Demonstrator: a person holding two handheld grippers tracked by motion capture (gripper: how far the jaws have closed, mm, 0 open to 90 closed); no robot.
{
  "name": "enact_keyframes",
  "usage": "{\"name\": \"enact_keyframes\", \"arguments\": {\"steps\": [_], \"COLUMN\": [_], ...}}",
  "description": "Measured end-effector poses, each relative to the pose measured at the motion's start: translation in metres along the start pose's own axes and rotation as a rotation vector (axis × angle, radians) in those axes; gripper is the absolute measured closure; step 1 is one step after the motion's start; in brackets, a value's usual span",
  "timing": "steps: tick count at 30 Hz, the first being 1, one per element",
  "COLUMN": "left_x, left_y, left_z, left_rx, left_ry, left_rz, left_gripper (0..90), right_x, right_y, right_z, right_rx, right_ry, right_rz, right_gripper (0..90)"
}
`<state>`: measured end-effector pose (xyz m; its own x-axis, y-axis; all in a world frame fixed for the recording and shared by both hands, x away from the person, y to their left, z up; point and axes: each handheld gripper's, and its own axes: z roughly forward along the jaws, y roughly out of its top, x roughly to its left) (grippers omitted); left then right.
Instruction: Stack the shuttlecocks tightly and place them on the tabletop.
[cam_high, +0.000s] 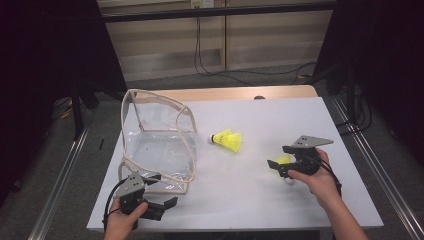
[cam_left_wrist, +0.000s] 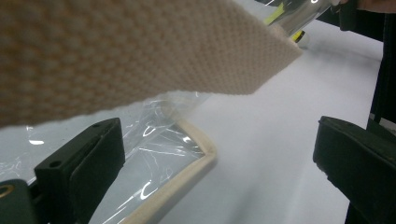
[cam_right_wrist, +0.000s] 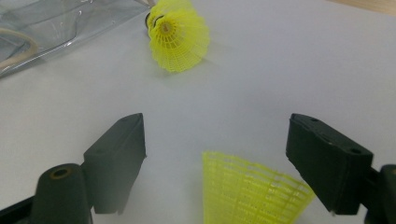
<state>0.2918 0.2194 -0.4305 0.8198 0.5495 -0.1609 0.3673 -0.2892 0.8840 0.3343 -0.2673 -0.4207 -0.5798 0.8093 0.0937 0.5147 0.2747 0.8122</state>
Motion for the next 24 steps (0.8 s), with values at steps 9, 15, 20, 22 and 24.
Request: {"name": "enact_keyframes", "arguments": {"steps": [9, 15, 20, 22, 24], "left_x": [0.000, 0.000, -0.001, -0.001, 0.000], "left_y": [-0.001, 0.000, 0.000, 0.000, 0.000], "left_z": [-0.001, -0.001, 0.000, 0.000, -0.001], "left_rx": [-0.001, 0.007, 0.005, 0.005, 0.006], "left_ry": [-0.001, 0.006, 0.005, 0.006, 0.005], "left_rz": [0.004, 0.007, 0.005, 0.005, 0.008], "left_gripper": [2.7, 2.8, 2.7, 2.8, 2.8], "right_x": [-0.005, -0.006, -0.005, -0.007, -0.008], "right_y": [-0.004, -0.004, -0.007, -0.009, -0.009], "right_z": [-0.004, -0.007, -0.009, -0.011, -0.012], "right_rx": [0.013, 0.017, 0.030, 0.032, 0.029], "right_ry": [-0.010, -0.012, -0.006, -0.010, -0.011], "right_rz": [-0.013, -0.023, -0.042, -0.041, -0.036], "right_gripper": [24.0, 29.1, 31.8, 32.2, 34.9]}}
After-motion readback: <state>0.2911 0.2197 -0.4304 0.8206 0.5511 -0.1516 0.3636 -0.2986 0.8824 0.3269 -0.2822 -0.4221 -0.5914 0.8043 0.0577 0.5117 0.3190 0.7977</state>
